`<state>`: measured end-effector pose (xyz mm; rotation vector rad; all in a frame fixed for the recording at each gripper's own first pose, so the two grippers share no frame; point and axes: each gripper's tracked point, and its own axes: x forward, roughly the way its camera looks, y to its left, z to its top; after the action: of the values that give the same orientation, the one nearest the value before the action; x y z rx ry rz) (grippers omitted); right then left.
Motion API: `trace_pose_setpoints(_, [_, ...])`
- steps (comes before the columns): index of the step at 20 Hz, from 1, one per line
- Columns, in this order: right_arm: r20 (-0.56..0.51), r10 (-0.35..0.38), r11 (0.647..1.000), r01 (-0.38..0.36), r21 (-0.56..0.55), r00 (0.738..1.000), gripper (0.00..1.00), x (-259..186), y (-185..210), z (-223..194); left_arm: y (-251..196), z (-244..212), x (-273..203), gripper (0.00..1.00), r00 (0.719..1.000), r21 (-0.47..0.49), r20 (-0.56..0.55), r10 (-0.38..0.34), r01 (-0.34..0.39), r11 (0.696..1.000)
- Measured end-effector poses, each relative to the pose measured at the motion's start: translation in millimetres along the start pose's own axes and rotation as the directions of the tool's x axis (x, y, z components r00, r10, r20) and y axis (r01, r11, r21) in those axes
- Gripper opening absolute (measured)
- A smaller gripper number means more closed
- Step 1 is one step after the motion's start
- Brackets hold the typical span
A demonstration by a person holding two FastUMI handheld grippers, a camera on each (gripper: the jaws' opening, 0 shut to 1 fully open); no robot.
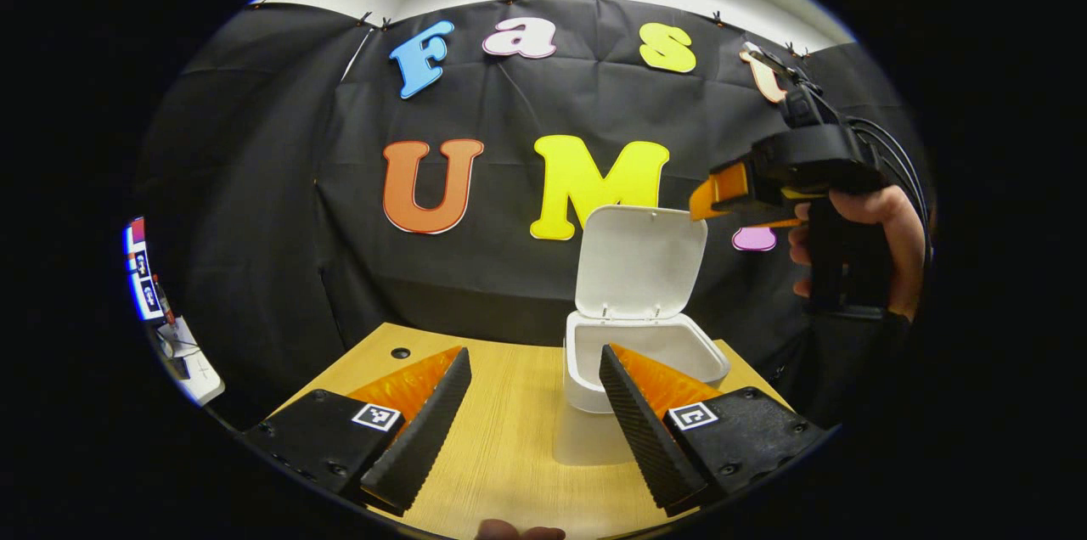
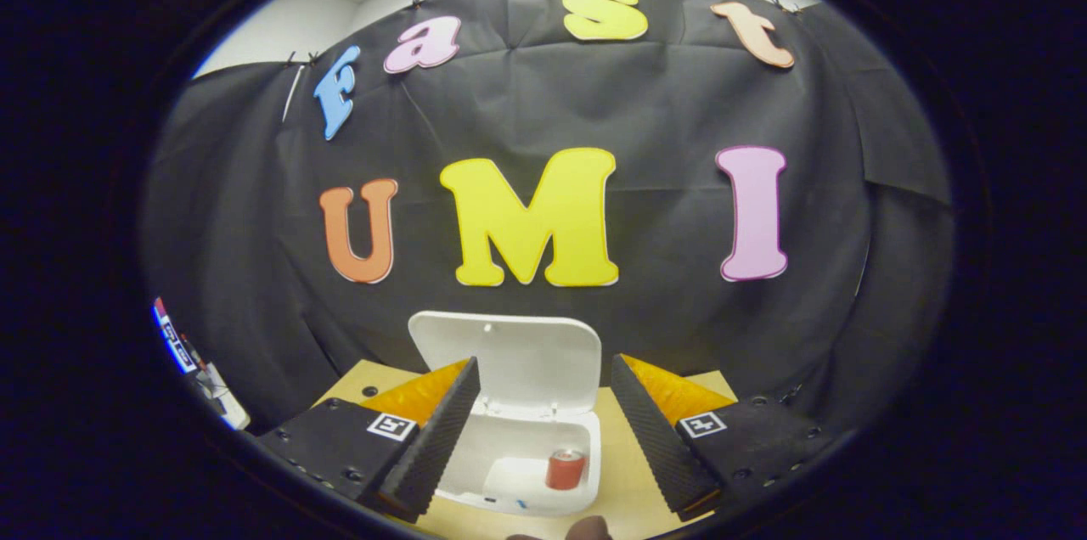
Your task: Press the lid of the desktop garbage bin to open it, pick up the crumpled paper on the desktop and throw it into the bin, then pick up the pop can on the desktop and drop it into the bin, and finally close the garbage bin lid.
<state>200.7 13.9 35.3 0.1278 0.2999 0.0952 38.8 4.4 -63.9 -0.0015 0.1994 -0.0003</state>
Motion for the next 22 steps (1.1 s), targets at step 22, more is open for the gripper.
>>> trace_pose_setpoints(22, [-0.059, 0.018, 1.000, -0.017, 0.006, 0.998, 0.94, 77.2, 37.7, 5.9, 30.9, 9.0, 10.7, 0.98, 0.997, -0.022, 0.022, 0.073, -0.072, 0.997])
